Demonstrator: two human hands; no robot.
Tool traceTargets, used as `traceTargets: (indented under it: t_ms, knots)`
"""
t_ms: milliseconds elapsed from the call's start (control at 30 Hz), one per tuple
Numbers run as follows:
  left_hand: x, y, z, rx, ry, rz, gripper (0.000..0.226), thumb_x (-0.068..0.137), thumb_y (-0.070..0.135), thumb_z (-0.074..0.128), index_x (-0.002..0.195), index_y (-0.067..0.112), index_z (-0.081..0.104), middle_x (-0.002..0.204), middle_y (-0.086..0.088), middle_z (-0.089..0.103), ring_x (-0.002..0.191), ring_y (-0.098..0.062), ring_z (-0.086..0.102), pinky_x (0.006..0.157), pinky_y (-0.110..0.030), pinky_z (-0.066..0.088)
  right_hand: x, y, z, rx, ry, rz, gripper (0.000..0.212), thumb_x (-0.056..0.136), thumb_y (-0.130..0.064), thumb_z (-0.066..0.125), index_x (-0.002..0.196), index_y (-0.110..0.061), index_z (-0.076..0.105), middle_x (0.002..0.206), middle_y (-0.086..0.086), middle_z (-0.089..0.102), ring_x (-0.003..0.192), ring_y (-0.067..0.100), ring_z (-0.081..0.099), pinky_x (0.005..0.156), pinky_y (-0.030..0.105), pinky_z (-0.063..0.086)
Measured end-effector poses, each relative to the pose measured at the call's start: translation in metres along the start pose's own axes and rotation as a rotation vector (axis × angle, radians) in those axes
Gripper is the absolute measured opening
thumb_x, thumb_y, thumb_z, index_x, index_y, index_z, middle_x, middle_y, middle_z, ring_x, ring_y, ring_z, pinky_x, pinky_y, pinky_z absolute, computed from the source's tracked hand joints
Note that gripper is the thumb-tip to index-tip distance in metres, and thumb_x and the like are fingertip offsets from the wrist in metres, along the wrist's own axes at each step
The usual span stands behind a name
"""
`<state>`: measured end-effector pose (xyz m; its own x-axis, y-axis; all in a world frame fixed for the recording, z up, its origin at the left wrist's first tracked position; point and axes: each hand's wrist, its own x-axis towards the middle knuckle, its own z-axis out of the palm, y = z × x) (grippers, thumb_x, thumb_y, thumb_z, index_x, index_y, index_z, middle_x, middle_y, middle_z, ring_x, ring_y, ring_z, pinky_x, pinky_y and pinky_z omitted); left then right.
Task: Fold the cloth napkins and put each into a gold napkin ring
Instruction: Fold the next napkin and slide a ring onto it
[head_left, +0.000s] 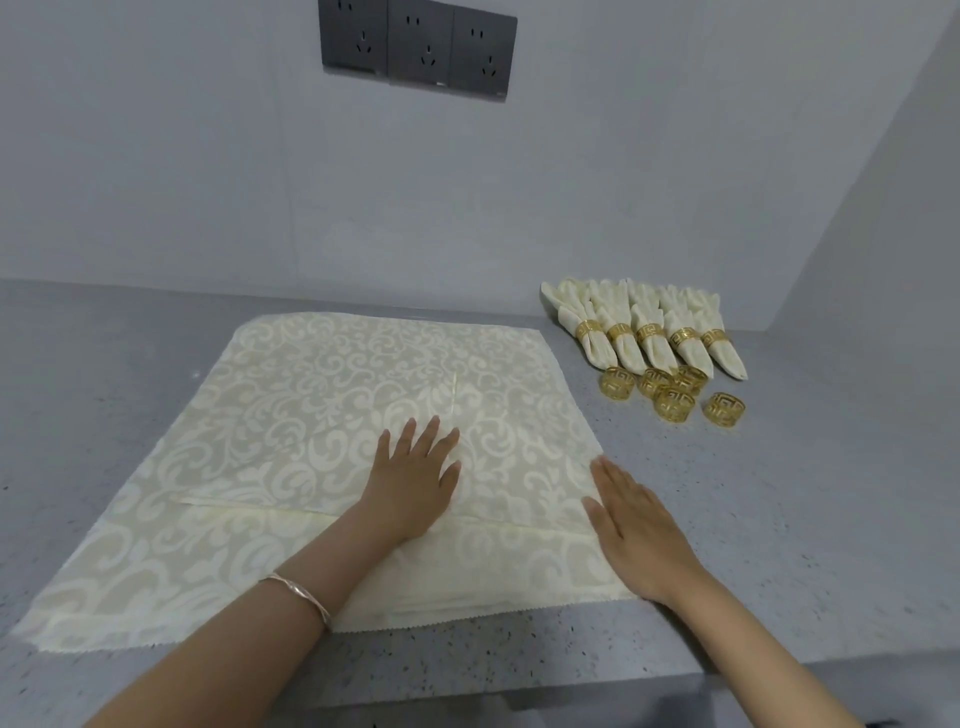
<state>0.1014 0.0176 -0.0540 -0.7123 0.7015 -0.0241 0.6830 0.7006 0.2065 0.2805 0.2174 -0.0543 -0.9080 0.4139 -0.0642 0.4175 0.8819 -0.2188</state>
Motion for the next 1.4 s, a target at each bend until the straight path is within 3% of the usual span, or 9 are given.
traceTargets:
  t_ms: [233, 467, 667, 767, 833, 967, 1133, 1200, 1400]
  knots:
    - [-0.006, 0.0, -0.005, -0.068, 0.011, 0.021, 0.055, 0.103, 0.043, 0.016, 0.153, 0.028, 0.001, 0.161, 0.003, -0.003, 0.148, -0.02, -0.008, 0.119, -0.041, -0.006, -0.017, 0.006, -0.007, -0.023, -0.036, 0.047, 0.061, 0.101, -0.046, 0.01, 0.15, -0.018, -0.013, 0.158, -0.004, -0.015, 0.144, 0.007, -0.013, 0.116, 0.027, -0.011]
    - [-0.037, 0.006, -0.01, -0.129, 0.01, 0.015, 0.066, 0.098, 0.057, 0.022, 0.154, 0.025, 0.008, 0.161, 0.004, 0.008, 0.148, -0.018, 0.004, 0.121, -0.038, 0.007, -0.011, -0.023, -0.014, 0.008, -0.049, -0.336, 0.071, 0.087, -0.066, 0.017, 0.15, -0.034, 0.016, 0.153, -0.021, 0.005, 0.142, -0.004, 0.001, 0.112, 0.016, -0.007]
    - [-0.05, 0.011, -0.01, -0.225, 0.088, 0.11, 0.059, 0.098, 0.046, 0.04, 0.151, 0.027, 0.022, 0.156, 0.01, 0.023, 0.144, -0.009, 0.02, 0.115, -0.025, 0.018, -0.004, -0.029, -0.016, -0.058, 0.057, -0.401, 0.053, 0.097, -0.048, 0.037, 0.148, -0.033, 0.027, 0.155, -0.017, 0.019, 0.142, 0.001, 0.018, 0.108, 0.01, 0.007]
    - [-0.053, 0.013, -0.013, -0.298, 0.17, 0.133, 0.041, 0.093, 0.04, 0.051, 0.132, 0.031, 0.045, 0.134, 0.014, 0.044, 0.101, 0.0, 0.052, 0.088, -0.017, 0.039, -0.002, -0.026, -0.018, -0.027, 0.052, -0.429, 0.049, 0.098, -0.038, 0.042, 0.145, -0.036, 0.033, 0.152, -0.021, 0.023, 0.14, -0.002, 0.021, 0.109, 0.011, 0.012]
    - [-0.053, 0.015, -0.016, -0.336, 0.206, 0.135, 0.023, 0.089, 0.037, 0.058, 0.109, 0.028, 0.053, 0.115, 0.014, 0.047, 0.068, -0.001, 0.047, 0.068, -0.014, 0.038, -0.002, -0.02, -0.024, -0.012, 0.027, -0.441, 0.049, 0.095, -0.027, 0.046, 0.142, -0.035, 0.038, 0.149, -0.022, 0.03, 0.136, -0.002, 0.028, 0.11, 0.013, 0.018]
    - [-0.049, 0.014, -0.017, -0.369, 0.197, 0.12, 0.011, 0.087, 0.035, 0.063, 0.087, 0.025, 0.058, 0.099, 0.012, 0.049, 0.07, -0.002, 0.047, 0.064, -0.012, 0.033, 0.01, 0.003, -0.047, -0.074, 0.079, -0.42, 0.039, 0.081, -0.013, 0.056, 0.117, -0.026, 0.063, 0.12, -0.013, 0.061, 0.113, 0.01, 0.055, 0.098, 0.029, 0.043]
    - [-0.049, 0.011, -0.018, -0.358, 0.173, 0.114, 0.032, 0.08, 0.059, 0.062, 0.086, 0.028, 0.061, 0.095, 0.015, 0.054, 0.086, 0.0, 0.052, 0.072, -0.01, 0.035, 0.028, 0.003, -0.108, 0.386, 0.039, -0.234, 0.015, 0.079, -0.011, 0.074, 0.079, -0.026, 0.071, 0.078, -0.014, 0.07, 0.073, -0.003, 0.062, 0.07, 0.011, 0.046]
    - [-0.05, 0.011, -0.018, -0.363, 0.173, 0.109, 0.035, 0.076, 0.063, 0.064, 0.086, 0.029, 0.06, 0.095, 0.017, 0.054, 0.087, 0.001, 0.052, 0.075, -0.01, 0.037, 0.041, -0.011, -0.124, 0.599, 0.056, -0.236, 0.009, 0.077, -0.01, 0.076, 0.081, -0.017, 0.072, 0.076, -0.009, 0.071, 0.069, -0.002, 0.063, 0.063, 0.009, 0.046]
    - [-0.047, 0.015, -0.018, -0.381, 0.247, 0.016, 0.023, 0.09, 0.047, 0.058, 0.086, 0.025, 0.066, 0.097, 0.015, 0.058, 0.095, -0.001, 0.051, 0.087, -0.02, 0.042, 0.12, -0.065, -0.103, 1.011, 0.104, -0.121, 0.021, 0.077, -0.011, 0.076, 0.096, -0.008, 0.067, 0.077, -0.002, 0.07, 0.069, 0.005, 0.064, 0.069, 0.015, 0.051]
